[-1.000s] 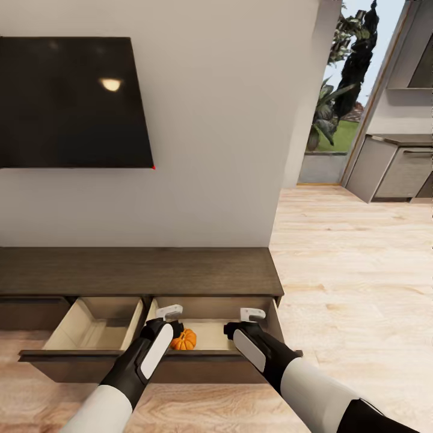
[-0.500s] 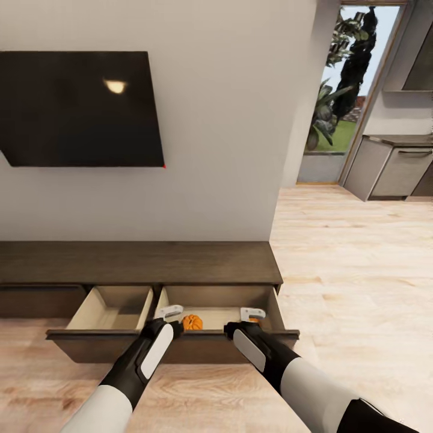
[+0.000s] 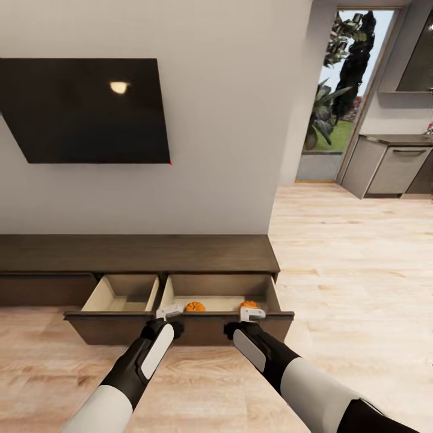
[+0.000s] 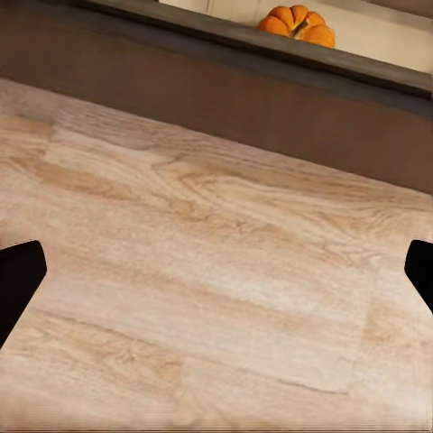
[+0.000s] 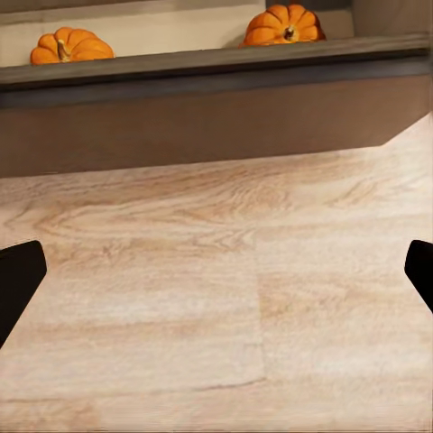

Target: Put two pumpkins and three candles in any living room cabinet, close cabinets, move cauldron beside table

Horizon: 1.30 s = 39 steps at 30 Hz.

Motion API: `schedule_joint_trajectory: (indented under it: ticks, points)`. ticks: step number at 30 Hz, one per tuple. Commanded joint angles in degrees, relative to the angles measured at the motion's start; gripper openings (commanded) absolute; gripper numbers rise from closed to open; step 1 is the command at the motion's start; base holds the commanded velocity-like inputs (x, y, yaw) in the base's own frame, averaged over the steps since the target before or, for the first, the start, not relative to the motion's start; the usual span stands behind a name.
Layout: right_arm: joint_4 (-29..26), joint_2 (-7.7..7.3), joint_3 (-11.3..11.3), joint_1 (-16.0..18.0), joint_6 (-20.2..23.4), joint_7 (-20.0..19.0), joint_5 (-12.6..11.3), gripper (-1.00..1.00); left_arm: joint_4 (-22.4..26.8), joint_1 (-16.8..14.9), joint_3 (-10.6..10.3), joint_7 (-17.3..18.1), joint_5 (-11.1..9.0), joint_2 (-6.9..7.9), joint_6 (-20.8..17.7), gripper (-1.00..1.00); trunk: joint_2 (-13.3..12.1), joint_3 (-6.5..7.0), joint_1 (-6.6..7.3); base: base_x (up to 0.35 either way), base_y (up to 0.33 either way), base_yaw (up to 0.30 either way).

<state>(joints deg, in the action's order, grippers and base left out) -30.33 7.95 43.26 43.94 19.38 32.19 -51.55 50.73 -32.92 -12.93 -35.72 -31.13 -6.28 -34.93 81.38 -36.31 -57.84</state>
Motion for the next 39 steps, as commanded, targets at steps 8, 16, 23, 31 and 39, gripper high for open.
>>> schedule_joint_trajectory:
  ticks: [8, 16, 23, 31, 39]
  points:
    - [-0.08, -0.04, 0.37, 0.07, 0.22, 0.41, -0.3, 1.0, 0.07, -0.04, -0.24, -0.58, -0.6, 0.03, -0.07, 1.0, 0.04, -0.06, 0.03, -0.217, 0.0, 0.0]
    - [-0.08, -0.04, 0.37, 0.07, 0.22, 0.41, -0.3, 1.0, 0.12, -0.04, -0.25, -0.58, -0.6, -0.01, -0.07, 1.0, 2.84, -1.31, -1.51, -0.162, 0.0, 0.0]
    - [-0.08, -0.04, 0.38, 0.08, 0.16, 0.37, -0.3, 1.0, 0.14, -0.04, -0.18, -0.61, -0.6, -0.06, -0.05, 1.0, 5.65, -2.57, -3.05, -0.014, 0.0, 0.0]
    - [-0.02, -0.22, 0.34, 0.07, 0.09, 0.27, -0.3, 1.0, 0.01, -0.04, -0.25, -0.82, -0.47, 0.17, 0.26, 1.0, 8.86, -4.01, -4.81, 0.0, 0.0, 0.0]
    - [0.0, -0.39, 0.72, 0.06, -0.35, 0.22, 0.41, 1.0, -1.24, -0.04, -0.54, -0.18, -0.3, 0.11, 1.89, 1.0, 12.07, -5.44, -6.56, 0.0, 0.0, 0.0]
